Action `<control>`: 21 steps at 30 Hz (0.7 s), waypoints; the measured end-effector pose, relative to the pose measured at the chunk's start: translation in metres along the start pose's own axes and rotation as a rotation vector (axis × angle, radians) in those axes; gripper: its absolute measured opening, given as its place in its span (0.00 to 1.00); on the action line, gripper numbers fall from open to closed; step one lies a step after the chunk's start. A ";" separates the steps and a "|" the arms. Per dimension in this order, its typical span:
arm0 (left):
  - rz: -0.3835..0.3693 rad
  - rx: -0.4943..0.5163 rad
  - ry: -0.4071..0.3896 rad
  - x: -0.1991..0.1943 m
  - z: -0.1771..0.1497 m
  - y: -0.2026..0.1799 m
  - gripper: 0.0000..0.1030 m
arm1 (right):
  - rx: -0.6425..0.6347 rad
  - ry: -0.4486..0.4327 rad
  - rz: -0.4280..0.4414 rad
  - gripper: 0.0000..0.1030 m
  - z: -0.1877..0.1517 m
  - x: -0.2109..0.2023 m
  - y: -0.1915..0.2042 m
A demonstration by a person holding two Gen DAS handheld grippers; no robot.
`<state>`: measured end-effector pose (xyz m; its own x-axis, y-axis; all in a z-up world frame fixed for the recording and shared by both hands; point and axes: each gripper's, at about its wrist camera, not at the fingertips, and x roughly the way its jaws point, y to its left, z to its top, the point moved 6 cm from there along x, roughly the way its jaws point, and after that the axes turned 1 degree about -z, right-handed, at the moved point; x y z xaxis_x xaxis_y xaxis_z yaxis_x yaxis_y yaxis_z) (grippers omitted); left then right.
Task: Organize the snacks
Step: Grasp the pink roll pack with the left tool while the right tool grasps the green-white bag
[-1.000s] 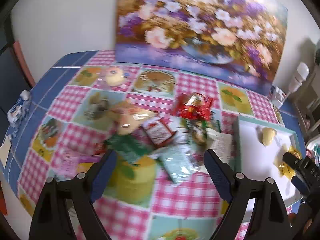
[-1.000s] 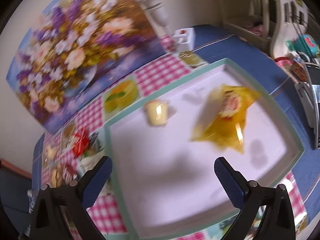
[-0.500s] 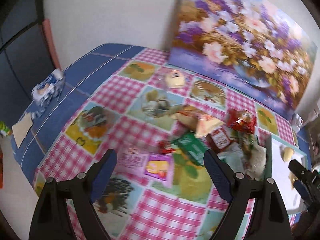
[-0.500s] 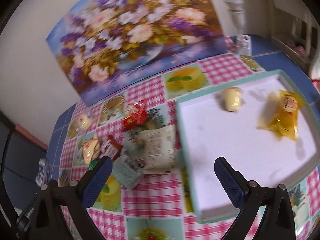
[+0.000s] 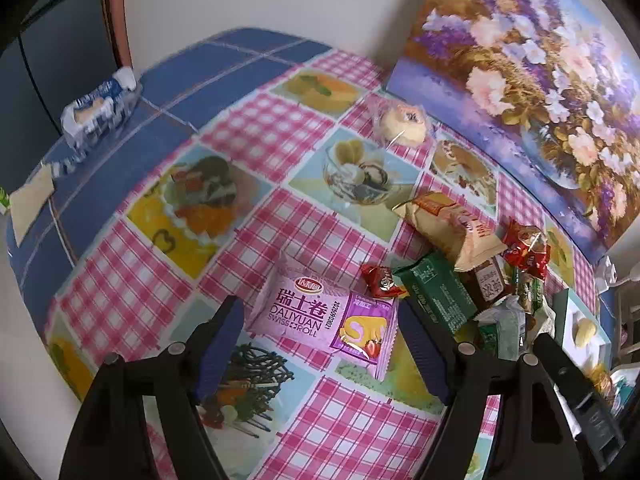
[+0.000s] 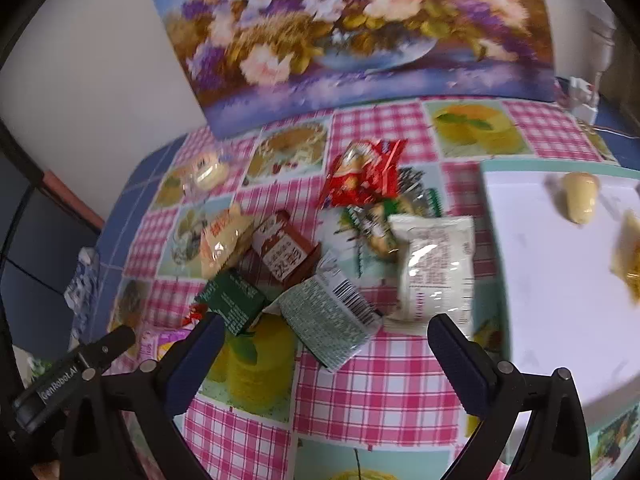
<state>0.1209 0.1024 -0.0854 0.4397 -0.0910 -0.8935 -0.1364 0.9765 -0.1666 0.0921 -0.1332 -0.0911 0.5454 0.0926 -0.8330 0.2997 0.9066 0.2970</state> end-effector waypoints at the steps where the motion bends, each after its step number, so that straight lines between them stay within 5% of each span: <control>1: 0.000 -0.006 0.008 0.003 0.000 0.000 0.78 | -0.011 0.015 -0.003 0.99 -0.001 0.007 0.002; 11: 0.020 -0.041 0.094 0.040 -0.002 0.002 0.79 | -0.067 0.061 -0.029 0.94 0.001 0.036 0.010; 21: 0.060 0.101 0.135 0.056 -0.007 -0.016 0.93 | -0.073 0.104 -0.030 0.93 0.000 0.056 0.009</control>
<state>0.1417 0.0804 -0.1359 0.3090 -0.0504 -0.9497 -0.0665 0.9950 -0.0744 0.1251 -0.1197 -0.1350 0.4516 0.1043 -0.8861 0.2546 0.9368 0.2400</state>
